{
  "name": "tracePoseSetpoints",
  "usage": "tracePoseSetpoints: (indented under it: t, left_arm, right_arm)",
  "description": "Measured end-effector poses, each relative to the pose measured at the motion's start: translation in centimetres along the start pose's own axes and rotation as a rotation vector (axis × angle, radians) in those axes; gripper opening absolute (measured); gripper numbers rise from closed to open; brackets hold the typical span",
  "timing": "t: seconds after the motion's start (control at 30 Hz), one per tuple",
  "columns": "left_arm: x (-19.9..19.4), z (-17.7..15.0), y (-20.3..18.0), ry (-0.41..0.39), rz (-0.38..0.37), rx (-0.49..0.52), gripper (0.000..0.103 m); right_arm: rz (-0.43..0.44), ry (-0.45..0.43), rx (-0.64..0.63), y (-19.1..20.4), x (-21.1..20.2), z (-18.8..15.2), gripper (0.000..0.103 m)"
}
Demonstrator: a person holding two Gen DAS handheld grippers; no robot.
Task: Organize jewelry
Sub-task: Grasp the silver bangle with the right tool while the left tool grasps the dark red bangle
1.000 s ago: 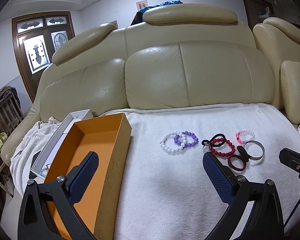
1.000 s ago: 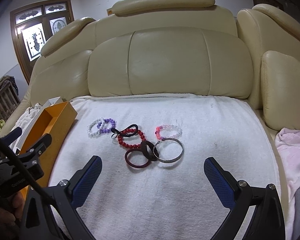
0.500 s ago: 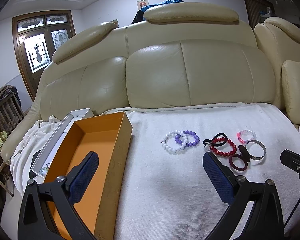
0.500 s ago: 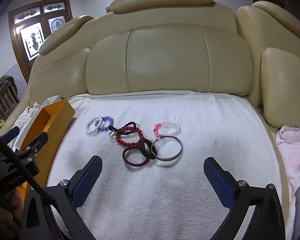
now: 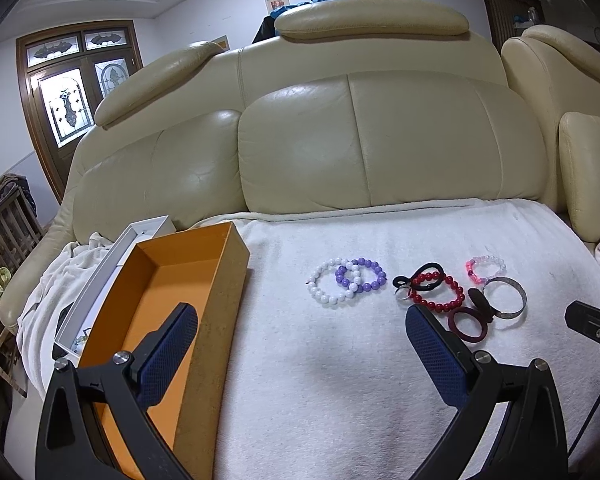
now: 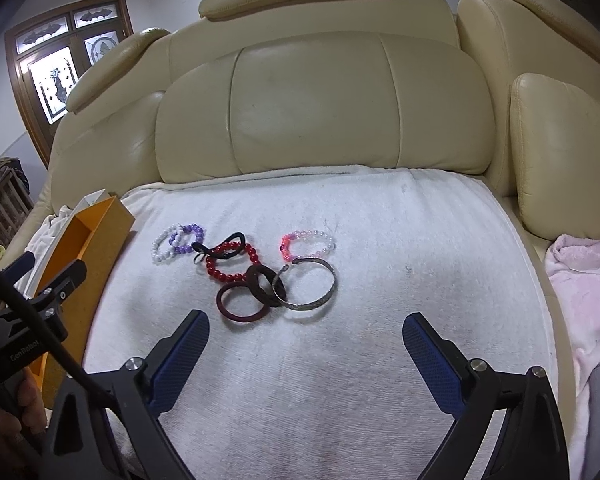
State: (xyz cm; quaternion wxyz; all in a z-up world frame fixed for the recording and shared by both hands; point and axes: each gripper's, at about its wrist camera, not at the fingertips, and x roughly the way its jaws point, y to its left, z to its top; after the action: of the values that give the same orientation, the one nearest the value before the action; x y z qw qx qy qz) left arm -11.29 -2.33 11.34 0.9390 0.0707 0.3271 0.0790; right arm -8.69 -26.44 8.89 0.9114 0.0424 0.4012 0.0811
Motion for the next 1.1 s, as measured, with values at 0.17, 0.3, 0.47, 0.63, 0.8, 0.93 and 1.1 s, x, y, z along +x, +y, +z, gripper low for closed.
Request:
tracePoseSetpoints:
  t: [0.17, 0.3, 0.47, 0.63, 0.8, 0.93, 1.1]
  left_arm:
    - [1.3, 0.1, -0.3, 0.05, -0.044, -0.008, 0.103]
    - [3.9, -0.3, -0.4, 0.158, -0.103, -0.008, 0.103]
    - [6.6, -1.1, -0.2, 0.276, -0.153, -0.038, 0.103]
    - [7.3, -1.4, -0.7, 0.311, -0.223, -0.033, 0.103]
    - [7.4, -1.2, -1.8, 0.317, -0.276, -0.001, 0.103]
    - [7.3, -1.0, -2.8, 0.312, -0.327, 0.023, 0.103]
    - [7.4, -1.2, -3.9, 0.31, -0.335, 0.051, 0.103]
  right_arm:
    - [0.002, 0.047, -0.001, -0.9, 1.3, -0.2, 0.094]
    - [0.006, 0.113, -0.005, -1.9, 3.6, -0.5, 0.089]
    - [0.007, 0.174, -0.016, -2.7, 6.4, -0.3, 0.085]
    - [0.052, 0.191, -0.076, -1.4, 8.2, 0.2, 0.082]
    - [0.055, 0.179, -0.099, -0.8, 9.7, 0.8, 0.081]
    - [0.044, 0.165, -0.114, -0.3, 10.5, 1.3, 0.08]
    - [0.006, 0.144, -0.162, 0.4, 11.0, 1.4, 0.068]
